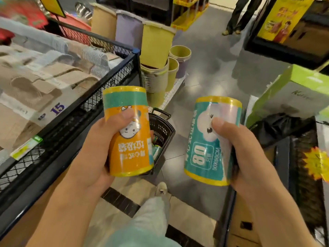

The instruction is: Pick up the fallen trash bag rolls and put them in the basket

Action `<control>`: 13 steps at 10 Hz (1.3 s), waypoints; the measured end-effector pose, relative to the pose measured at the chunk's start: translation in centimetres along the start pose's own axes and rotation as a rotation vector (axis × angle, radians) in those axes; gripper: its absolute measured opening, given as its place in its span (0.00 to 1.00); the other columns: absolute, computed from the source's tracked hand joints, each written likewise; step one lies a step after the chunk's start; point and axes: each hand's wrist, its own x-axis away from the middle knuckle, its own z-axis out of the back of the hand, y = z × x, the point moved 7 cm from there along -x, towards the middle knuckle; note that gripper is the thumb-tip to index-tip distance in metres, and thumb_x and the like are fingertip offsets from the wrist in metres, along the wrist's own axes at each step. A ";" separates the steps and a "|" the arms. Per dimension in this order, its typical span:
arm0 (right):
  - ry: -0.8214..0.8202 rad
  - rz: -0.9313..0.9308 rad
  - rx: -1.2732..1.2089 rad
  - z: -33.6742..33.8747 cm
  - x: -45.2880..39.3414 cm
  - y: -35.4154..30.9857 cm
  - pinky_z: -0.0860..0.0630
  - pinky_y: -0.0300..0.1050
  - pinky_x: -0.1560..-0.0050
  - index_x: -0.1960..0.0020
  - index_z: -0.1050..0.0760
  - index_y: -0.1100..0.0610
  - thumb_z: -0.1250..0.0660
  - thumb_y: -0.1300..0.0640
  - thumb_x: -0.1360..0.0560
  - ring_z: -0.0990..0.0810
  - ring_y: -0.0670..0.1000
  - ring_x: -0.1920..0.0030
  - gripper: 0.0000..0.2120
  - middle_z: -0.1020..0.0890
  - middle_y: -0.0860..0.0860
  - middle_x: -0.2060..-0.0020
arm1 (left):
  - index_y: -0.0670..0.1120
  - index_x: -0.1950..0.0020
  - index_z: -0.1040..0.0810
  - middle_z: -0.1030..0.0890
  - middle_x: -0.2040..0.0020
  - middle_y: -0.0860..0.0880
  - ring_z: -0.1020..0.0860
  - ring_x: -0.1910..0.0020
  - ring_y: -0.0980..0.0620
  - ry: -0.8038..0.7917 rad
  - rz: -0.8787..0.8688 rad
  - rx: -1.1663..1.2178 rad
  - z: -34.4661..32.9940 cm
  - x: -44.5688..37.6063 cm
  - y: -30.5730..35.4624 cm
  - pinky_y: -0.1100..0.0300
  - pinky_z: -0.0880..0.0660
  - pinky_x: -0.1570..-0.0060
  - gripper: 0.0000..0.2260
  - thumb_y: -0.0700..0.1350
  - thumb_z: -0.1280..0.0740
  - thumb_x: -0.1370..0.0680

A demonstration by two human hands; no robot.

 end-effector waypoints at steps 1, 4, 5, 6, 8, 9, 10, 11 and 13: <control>-0.023 -0.018 0.039 -0.4 -6.1 -1.3 0.18 0.62 0.48 0.38 0.21 0.57 0.26 0.42 0.41 0.13 0.60 0.50 0.35 0.13 0.58 0.50 | 0.45 0.36 0.22 0.20 0.38 0.39 0.23 0.37 0.37 0.087 -0.003 0.020 0.5 -4.5 0.2 0.34 0.30 0.36 0.27 0.62 0.28 0.28; -0.161 -0.055 0.161 -3.7 -21.2 -5.1 0.17 0.60 0.50 0.40 0.21 0.56 0.24 0.46 0.37 0.13 0.61 0.51 0.28 0.13 0.58 0.51 | 0.44 0.37 0.22 0.18 0.40 0.40 0.21 0.39 0.39 0.312 0.009 0.188 1.4 -15.1 2.7 0.35 0.28 0.37 0.26 0.58 0.31 0.30; -0.237 -0.076 0.202 -5.4 -26.0 -5.6 0.16 0.58 0.52 0.41 0.21 0.54 0.26 0.46 0.35 0.13 0.59 0.52 0.25 0.12 0.57 0.51 | 0.46 0.41 0.19 0.17 0.44 0.38 0.17 0.46 0.40 0.365 0.025 0.250 2.2 -16.9 2.2 0.41 0.20 0.48 0.28 0.56 0.23 0.38; -0.325 -0.111 0.235 -7.1 -30.8 -5.5 0.15 0.54 0.56 0.44 0.21 0.53 0.26 0.49 0.34 0.12 0.57 0.54 0.20 0.12 0.55 0.54 | 0.49 0.44 0.17 0.15 0.48 0.40 0.15 0.52 0.42 0.491 0.052 0.338 2.9 -19.2 1.7 0.50 0.18 0.60 0.26 0.54 0.20 0.41; -0.528 -0.226 0.330 -10.2 -40.7 -3.5 0.18 0.63 0.46 0.39 0.22 0.55 0.23 0.51 0.34 0.13 0.59 0.50 0.25 0.13 0.56 0.50 | 0.47 0.40 0.20 0.15 0.48 0.41 0.15 0.54 0.44 0.763 0.037 0.376 3.5 -24.2 -0.1 0.51 0.19 0.60 0.28 0.54 0.24 0.38; -0.635 -0.286 0.393 -11.3 -45.1 -2.2 0.18 0.63 0.47 0.41 0.20 0.56 0.26 0.48 0.34 0.13 0.58 0.52 0.23 0.12 0.55 0.51 | 0.47 0.39 0.20 0.15 0.48 0.42 0.15 0.53 0.43 0.875 0.051 0.369 3.4 -26.9 -1.0 0.48 0.19 0.58 0.30 0.55 0.25 0.39; -0.732 -0.325 0.435 -12.7 -48.5 -0.6 0.15 0.55 0.56 0.42 0.21 0.54 0.20 0.49 0.36 0.12 0.55 0.54 0.25 0.12 0.53 0.53 | 0.47 0.41 0.20 0.14 0.51 0.44 0.15 0.55 0.44 0.980 0.059 0.353 3.9 -28.9 -2.2 0.51 0.19 0.61 0.26 0.52 0.24 0.37; -0.806 -0.339 0.479 -14.1 -51.4 1.8 0.16 0.48 0.62 0.44 0.21 0.53 0.23 0.50 0.36 0.12 0.54 0.56 0.22 0.12 0.52 0.55 | 0.47 0.41 0.20 0.14 0.52 0.45 0.15 0.55 0.47 1.044 0.058 0.360 4.9 -30.4 -4.3 0.53 0.19 0.61 0.20 0.50 0.29 0.32; -0.883 -0.378 0.585 -15.3 -55.8 10.1 0.17 0.57 0.51 0.40 0.21 0.56 0.26 0.48 0.33 0.12 0.55 0.51 0.23 0.13 0.54 0.51 | 0.47 0.41 0.20 0.14 0.51 0.45 0.15 0.53 0.45 1.146 0.149 0.367 8.5 -32.1 -12.2 0.51 0.19 0.60 0.20 0.51 0.29 0.31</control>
